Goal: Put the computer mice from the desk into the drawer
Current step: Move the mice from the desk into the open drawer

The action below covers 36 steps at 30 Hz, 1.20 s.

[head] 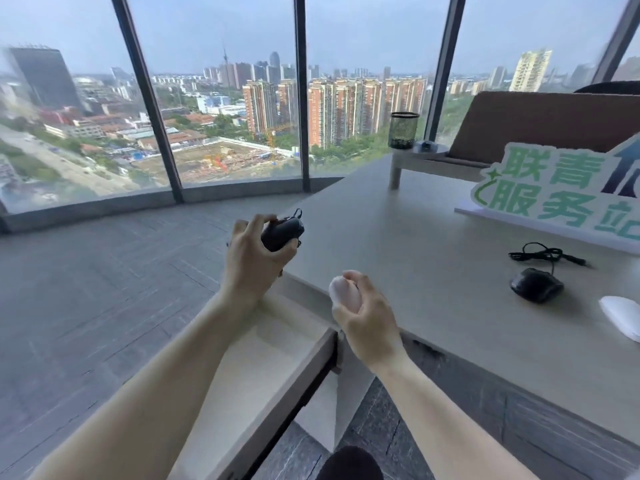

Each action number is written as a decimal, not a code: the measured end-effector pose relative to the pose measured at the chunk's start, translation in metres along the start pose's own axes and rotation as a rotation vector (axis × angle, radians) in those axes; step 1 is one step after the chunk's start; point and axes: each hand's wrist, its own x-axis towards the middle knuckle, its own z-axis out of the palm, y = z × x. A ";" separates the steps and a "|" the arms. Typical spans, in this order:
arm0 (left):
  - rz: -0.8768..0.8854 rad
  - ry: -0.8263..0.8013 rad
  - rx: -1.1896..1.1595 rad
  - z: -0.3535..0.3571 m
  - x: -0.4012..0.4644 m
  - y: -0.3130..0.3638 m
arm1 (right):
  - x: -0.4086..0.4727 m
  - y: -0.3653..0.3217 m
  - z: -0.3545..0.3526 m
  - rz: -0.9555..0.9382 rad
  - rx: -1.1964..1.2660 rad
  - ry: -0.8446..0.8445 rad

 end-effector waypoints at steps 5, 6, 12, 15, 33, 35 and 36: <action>-0.191 -0.030 0.043 -0.012 -0.019 -0.086 | 0.007 0.020 0.087 0.157 -0.080 -0.240; -0.226 -0.048 0.064 -0.009 -0.022 -0.103 | 0.010 0.025 0.104 0.186 -0.092 -0.282; -0.404 -0.212 0.170 0.023 -0.033 -0.201 | 0.042 0.060 0.179 0.310 -0.387 -0.429; -0.514 -0.283 0.259 0.046 -0.040 -0.236 | 0.056 0.075 0.203 0.337 -0.613 -0.549; -0.341 -0.147 0.239 0.070 -0.033 -0.211 | 0.065 0.057 0.152 0.090 -0.546 -0.398; -0.208 -0.064 0.106 0.070 -0.022 -0.165 | 0.061 0.040 0.111 0.008 -0.437 -0.237; -0.154 -0.044 0.045 0.072 -0.018 -0.139 | 0.058 0.034 0.087 -0.029 -0.401 -0.143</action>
